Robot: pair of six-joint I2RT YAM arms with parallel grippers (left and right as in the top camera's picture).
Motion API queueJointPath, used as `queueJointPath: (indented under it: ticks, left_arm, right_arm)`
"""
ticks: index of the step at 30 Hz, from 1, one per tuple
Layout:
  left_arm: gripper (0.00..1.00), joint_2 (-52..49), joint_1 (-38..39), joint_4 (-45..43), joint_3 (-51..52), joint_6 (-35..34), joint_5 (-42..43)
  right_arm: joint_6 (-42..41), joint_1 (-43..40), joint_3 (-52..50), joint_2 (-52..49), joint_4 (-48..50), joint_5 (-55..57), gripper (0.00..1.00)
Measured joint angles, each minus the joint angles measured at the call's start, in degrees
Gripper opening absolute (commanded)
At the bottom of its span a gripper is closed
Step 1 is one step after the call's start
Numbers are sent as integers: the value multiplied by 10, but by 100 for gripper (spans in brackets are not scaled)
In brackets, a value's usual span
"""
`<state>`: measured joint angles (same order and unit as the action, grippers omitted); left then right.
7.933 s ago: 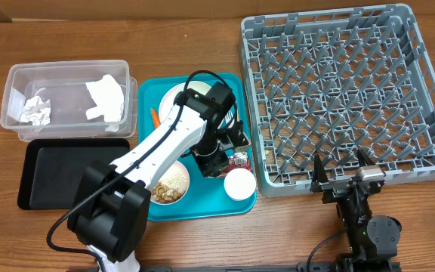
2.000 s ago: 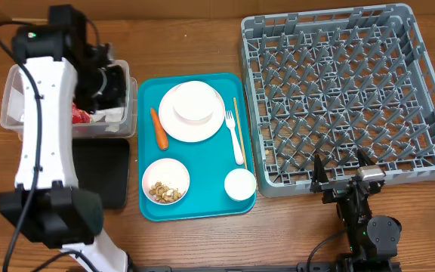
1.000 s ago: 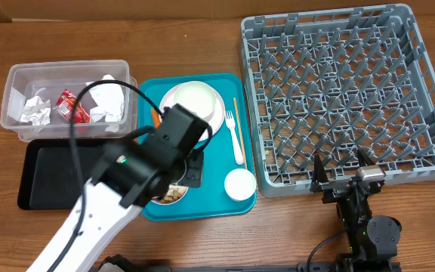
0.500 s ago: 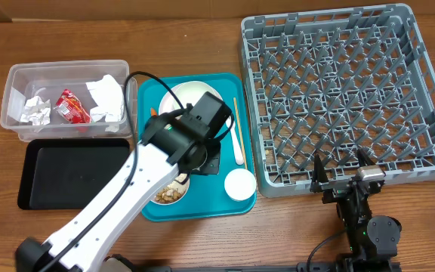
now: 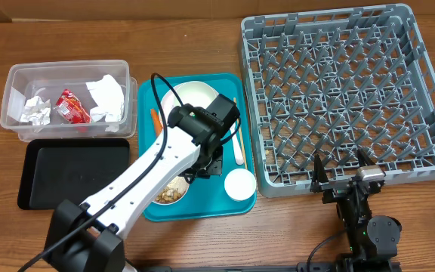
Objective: Sort waste into correct bins and load items into the dishwasher
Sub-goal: 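Grasp the rim of the pink rice bowl with the left gripper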
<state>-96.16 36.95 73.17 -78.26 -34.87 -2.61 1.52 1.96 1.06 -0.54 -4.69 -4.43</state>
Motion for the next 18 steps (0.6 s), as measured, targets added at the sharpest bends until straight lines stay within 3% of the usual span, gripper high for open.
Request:
queueJointPath:
  ticks: [12, 18]
  left_arm:
    - [25, -7, -2, -6, 13, -42, -33]
    - [32, -7, -3, -62, 67, -55, -40]
  right_arm:
    - [0, 0, 0, 0, 0, 0, 100]
    - [0, 0, 0, 0, 0, 0, 100]
